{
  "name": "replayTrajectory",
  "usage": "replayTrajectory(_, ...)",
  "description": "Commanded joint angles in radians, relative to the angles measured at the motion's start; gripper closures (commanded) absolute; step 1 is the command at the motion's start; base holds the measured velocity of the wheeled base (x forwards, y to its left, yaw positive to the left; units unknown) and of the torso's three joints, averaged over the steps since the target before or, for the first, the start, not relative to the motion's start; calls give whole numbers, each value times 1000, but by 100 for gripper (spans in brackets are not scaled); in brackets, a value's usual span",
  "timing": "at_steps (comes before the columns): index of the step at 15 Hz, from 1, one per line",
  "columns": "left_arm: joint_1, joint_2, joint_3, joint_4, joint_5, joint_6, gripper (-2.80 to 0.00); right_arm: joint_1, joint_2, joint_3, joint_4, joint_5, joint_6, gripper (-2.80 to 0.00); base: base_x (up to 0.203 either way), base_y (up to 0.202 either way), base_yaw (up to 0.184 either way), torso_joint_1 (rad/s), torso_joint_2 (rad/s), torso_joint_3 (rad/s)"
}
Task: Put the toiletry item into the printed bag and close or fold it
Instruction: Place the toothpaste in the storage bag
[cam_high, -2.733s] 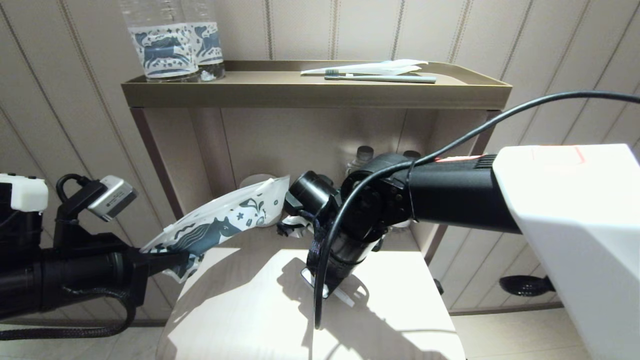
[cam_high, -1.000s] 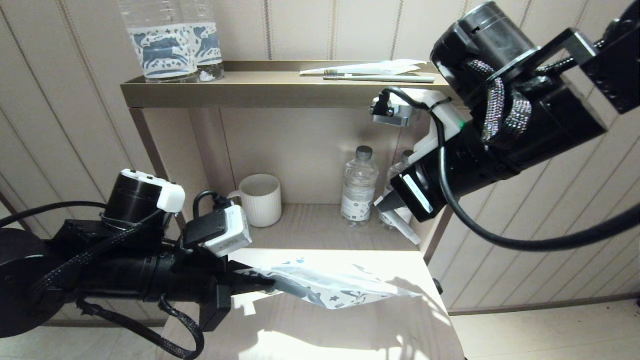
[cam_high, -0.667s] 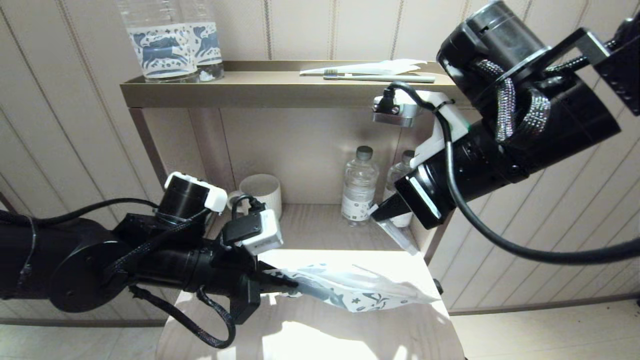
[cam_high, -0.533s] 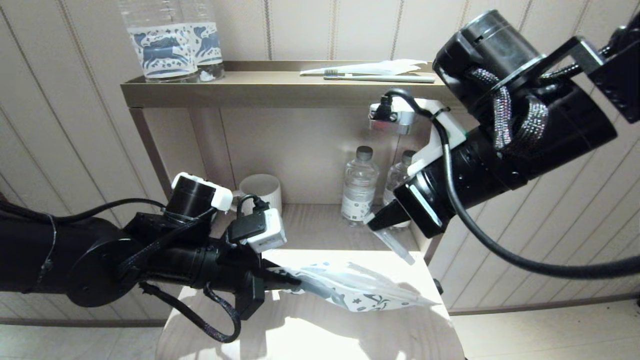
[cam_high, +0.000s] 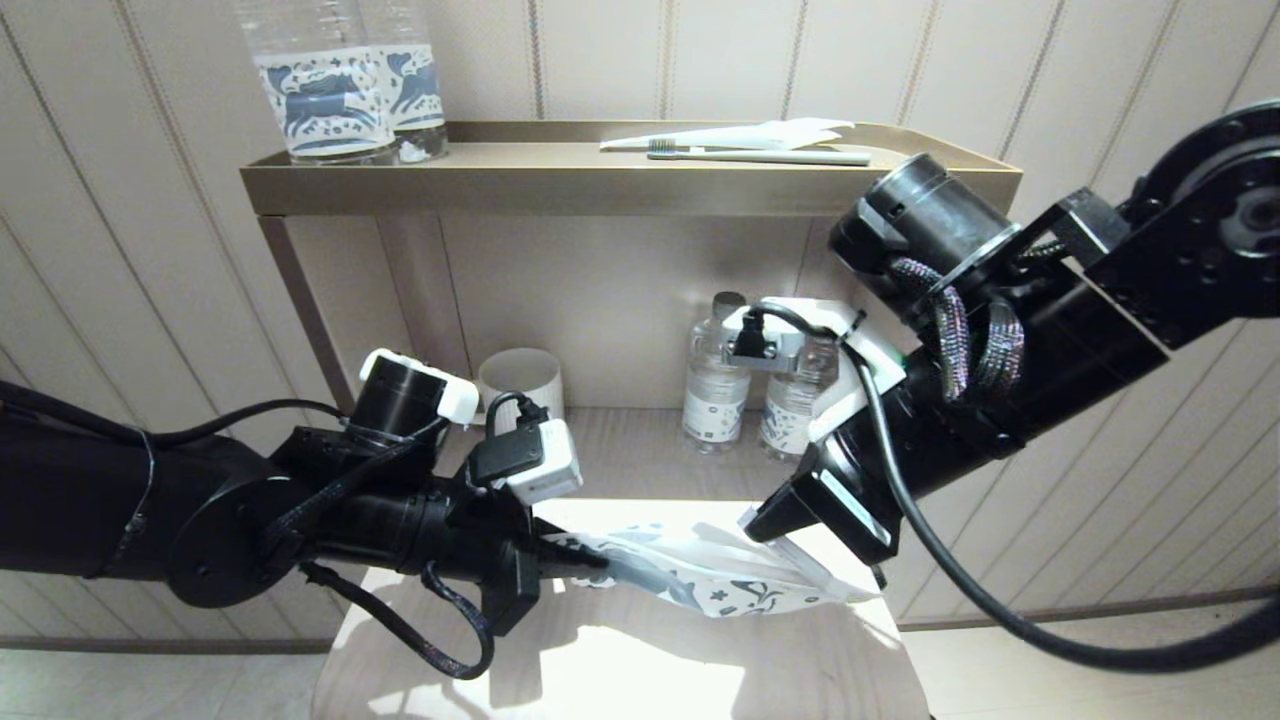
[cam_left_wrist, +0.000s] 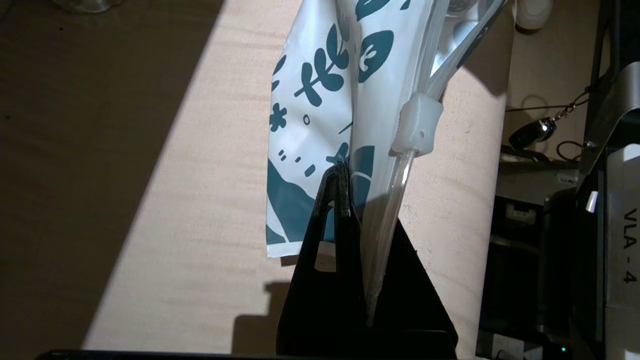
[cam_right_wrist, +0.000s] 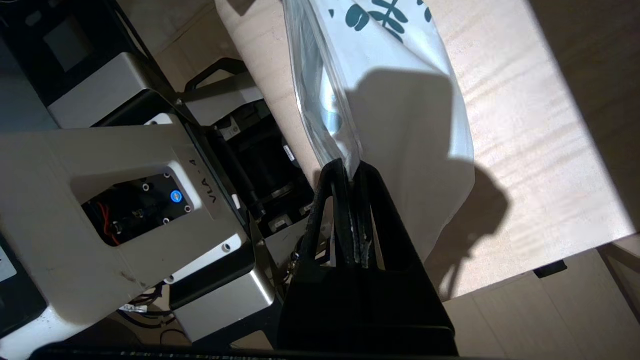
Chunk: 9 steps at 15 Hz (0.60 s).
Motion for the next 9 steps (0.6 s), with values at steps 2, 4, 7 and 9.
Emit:
replayTrajectory(2,11,23,-14,0,-7,4,0,3,-9,20,4,9,-26,0,0,0,0,0,0,0)
replayTrajectory(4,12,25,-15,0,-7,2,0,1,7,29,3,20,-60,0,0,0,0,0,0,0)
replayTrajectory(7,12,25,-17,0,-13,3,0,1,45,38,-67,63,-65,0,0,0,0,0,0,0)
replayTrajectory(9,12,18,-17,-2,-36,4,0,3,57,55,-126,85,-72,0,0,0,0,0,0,0)
